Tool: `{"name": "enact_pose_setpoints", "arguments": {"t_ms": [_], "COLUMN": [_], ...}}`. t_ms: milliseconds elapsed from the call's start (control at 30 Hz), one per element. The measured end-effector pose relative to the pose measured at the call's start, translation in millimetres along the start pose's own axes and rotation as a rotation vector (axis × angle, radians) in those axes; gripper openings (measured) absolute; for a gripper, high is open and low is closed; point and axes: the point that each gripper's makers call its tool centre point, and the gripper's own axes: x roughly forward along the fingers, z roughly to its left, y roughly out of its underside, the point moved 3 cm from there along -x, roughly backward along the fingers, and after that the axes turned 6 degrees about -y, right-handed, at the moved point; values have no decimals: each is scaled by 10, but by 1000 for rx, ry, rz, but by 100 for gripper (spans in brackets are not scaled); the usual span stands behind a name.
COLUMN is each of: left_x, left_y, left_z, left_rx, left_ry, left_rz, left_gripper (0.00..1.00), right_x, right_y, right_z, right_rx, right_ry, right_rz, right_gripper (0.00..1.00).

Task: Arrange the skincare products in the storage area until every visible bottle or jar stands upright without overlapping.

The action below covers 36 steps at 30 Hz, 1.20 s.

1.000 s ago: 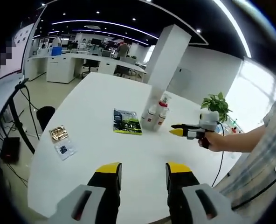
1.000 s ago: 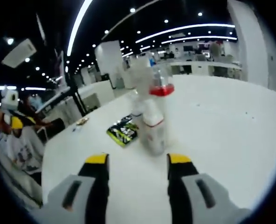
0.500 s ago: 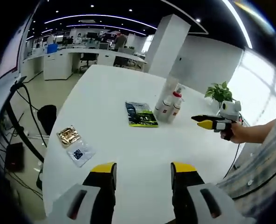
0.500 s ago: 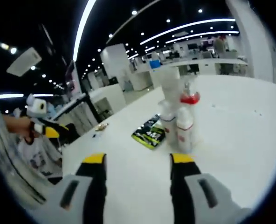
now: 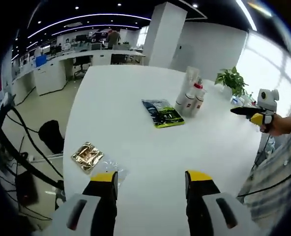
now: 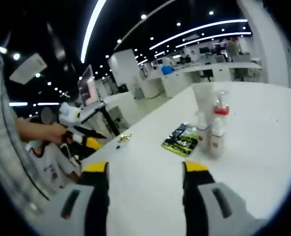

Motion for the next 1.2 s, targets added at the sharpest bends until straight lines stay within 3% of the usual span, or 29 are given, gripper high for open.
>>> {"name": "enact_pose_setpoints", "arguments": {"t_ms": [133,167,333,533,900,1200], "left_x": [149,207,328,474,586,691], "left_y": [61,124,145,101,181,118], "left_z": [154,218,385,529,593,614], "left_rx": [43,53,102,102,157,211], "left_ry": [12,26,26,41,66,66], "left_rz": [49,91,120,136,198,186], "left_gripper": [65,66,65,64,62,58], "right_x": [-40,-62,-139,-239,-243,-333], "right_y": [48,59,86,88,128,99], "right_z": [140,177,274,294,262,135], "right_rx": [-7,-8,15,27,28,27], "right_ry": [11,22,58,109,123,146], "right_rz": [16,13,-4,-39,-39,-69], "right_gripper": [58,58,58,58,58,58]}}
